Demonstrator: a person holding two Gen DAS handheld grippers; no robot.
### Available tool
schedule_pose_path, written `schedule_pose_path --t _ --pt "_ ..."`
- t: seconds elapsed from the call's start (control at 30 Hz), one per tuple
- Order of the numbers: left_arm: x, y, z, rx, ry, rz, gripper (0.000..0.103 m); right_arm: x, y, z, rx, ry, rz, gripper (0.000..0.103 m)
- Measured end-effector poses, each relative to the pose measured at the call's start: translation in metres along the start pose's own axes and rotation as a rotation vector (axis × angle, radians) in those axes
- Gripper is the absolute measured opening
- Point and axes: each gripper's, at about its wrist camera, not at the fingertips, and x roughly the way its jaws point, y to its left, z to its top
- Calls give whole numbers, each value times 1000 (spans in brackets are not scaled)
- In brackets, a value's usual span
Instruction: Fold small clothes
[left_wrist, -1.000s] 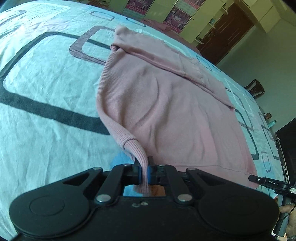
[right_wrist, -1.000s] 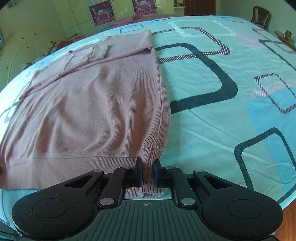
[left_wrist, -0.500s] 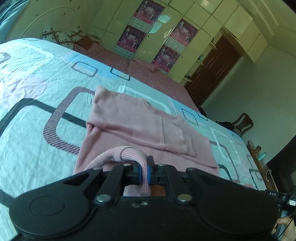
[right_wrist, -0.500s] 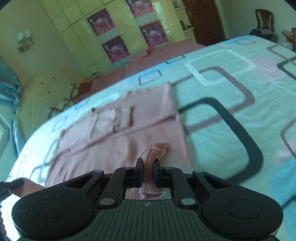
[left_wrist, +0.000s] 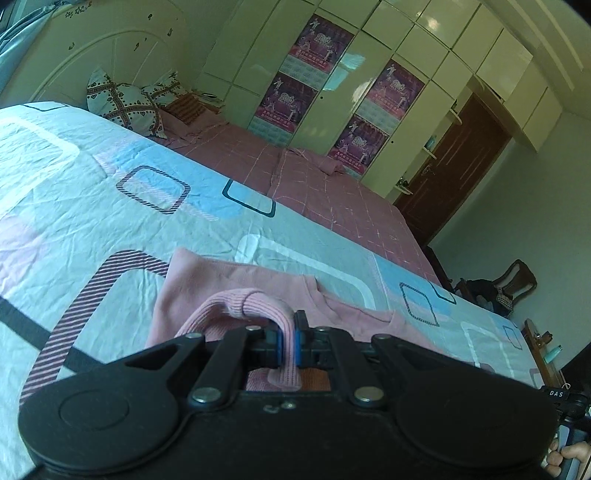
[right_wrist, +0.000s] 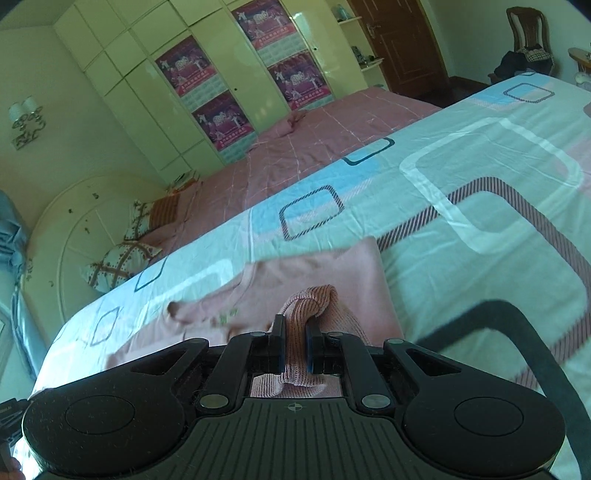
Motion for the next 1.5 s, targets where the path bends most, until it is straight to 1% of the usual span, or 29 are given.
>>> schedule_pose_path --t 0.13,0.27,0.43,0.57,0.63,0.67,0.7,0.73,0.77,0.8,0.87,0.9,0.93,0.97,1.07,1.13,1.17,1.23,1.37,1.5 --pt "36 2 13 -9 14 46 5 41 -9 20 51 17 -24 9" --pt "62 5 19 -9 28 96 5 76 -17 32 83 32 -48 8" --pt "95 9 18 16 71 147 5 115 -22 36 87 62 -97 9" --pt "110 8 21 23 82 164 6 130 -26 38 96 71 -104 9" --pt "116 9 23 29 86 193 16 138 -25 40 82 76 -110 9" --pt "116 11 24 25 82 198 29 142 -26 40 83 86 -117 9" --pt "115 14 26 10 76 198 45 145 -27 41 87 95 -114 9" --pt "112 17 28 -5 66 199 57 146 -29 42 90 100 -109 9" --pt "107 19 30 -11 45 196 76 145 -29 44 89 102 -102 12" --pt "102 19 31 1 23 194 79 143 -30 47 85 96 -91 19" --pt "95 20 34 58 23 185 78 135 -31 53 71 44 -87 69" --pt "94 21 35 87 34 179 77 129 -32 55 59 13 -93 71" --pt "93 22 35 105 41 170 77 125 -33 58 38 -5 -86 71" --pt "92 24 35 119 50 161 77 123 -33 61 14 -4 -73 71" --pt "100 28 33 147 84 148 75 123 -29 62 -73 12 -43 71" --pt "110 30 29 164 108 149 73 130 -24 56 -146 35 -46 69" --pt "115 30 28 167 118 145 71 133 -21 53 -178 46 -46 60" --pt "125 30 26 174 135 147 71 145 -17 45 -238 87 -37 50" --pt "143 33 23 196 164 152 71 159 -16 41 -282 101 -42 50" --pt "153 34 22 235 191 130 66 172 -18 43 -327 128 -32 50"
